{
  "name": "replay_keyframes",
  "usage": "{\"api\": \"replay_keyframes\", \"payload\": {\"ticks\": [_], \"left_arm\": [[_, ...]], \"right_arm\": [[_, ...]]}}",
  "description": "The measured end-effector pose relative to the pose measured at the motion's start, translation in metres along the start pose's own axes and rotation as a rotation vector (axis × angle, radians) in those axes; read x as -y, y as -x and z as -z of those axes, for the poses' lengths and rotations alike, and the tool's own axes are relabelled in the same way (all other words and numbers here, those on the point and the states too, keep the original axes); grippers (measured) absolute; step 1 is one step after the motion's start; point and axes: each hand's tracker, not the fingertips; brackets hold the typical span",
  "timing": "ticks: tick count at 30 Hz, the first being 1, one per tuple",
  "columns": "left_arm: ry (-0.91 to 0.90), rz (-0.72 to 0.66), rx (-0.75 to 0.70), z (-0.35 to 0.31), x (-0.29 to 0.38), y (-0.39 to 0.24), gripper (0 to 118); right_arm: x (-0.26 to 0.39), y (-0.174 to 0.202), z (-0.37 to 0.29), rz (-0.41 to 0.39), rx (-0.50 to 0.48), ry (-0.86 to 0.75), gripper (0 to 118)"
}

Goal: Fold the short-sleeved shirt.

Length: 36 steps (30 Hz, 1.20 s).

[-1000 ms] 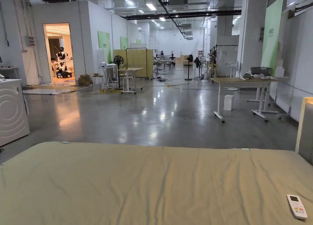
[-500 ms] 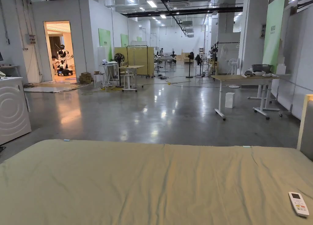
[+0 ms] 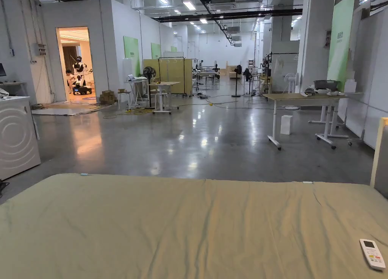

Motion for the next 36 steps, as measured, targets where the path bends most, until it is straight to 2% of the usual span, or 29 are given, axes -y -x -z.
{"api": "replay_keyframes", "payload": {"ticks": [12,15,20,22,23,24,30,32,36], "left_arm": [[0.028,0.001,0.007,-0.002,0.004,0.0,118],[0.026,0.001,0.006,-0.002,0.004,-0.001,118],[0.023,-0.005,0.018,-0.002,0.002,-0.002,118],[0.027,-0.008,0.022,-0.002,0.002,-0.003,118],[0.028,-0.009,0.023,-0.002,0.002,-0.003,118],[0.03,-0.01,0.024,-0.002,0.003,-0.003,118],[0.034,-0.019,0.017,-0.002,0.001,-0.002,118],[0.03,-0.027,0.015,-0.002,0.0,-0.002,118],[0.027,-0.033,0.019,-0.003,-0.002,-0.003,118]], "right_arm": [[0.0,0.0,-0.003,-0.004,0.022,-0.016,118],[-0.002,-0.001,-0.004,0.019,0.019,-0.021,118],[-0.005,-0.009,-0.001,0.102,0.013,-0.011,118],[-0.004,-0.013,-0.001,0.226,0.036,0.02,118],[-0.006,-0.014,-0.002,0.248,0.05,-0.005,118],[-0.004,-0.016,-0.001,0.309,0.062,0.023,118],[-0.012,-0.023,0.007,0.453,0.101,0.148,118],[-0.012,-0.026,0.009,0.482,0.083,0.198,118],[-0.016,-0.018,0.009,0.464,0.183,0.233,118]]}}
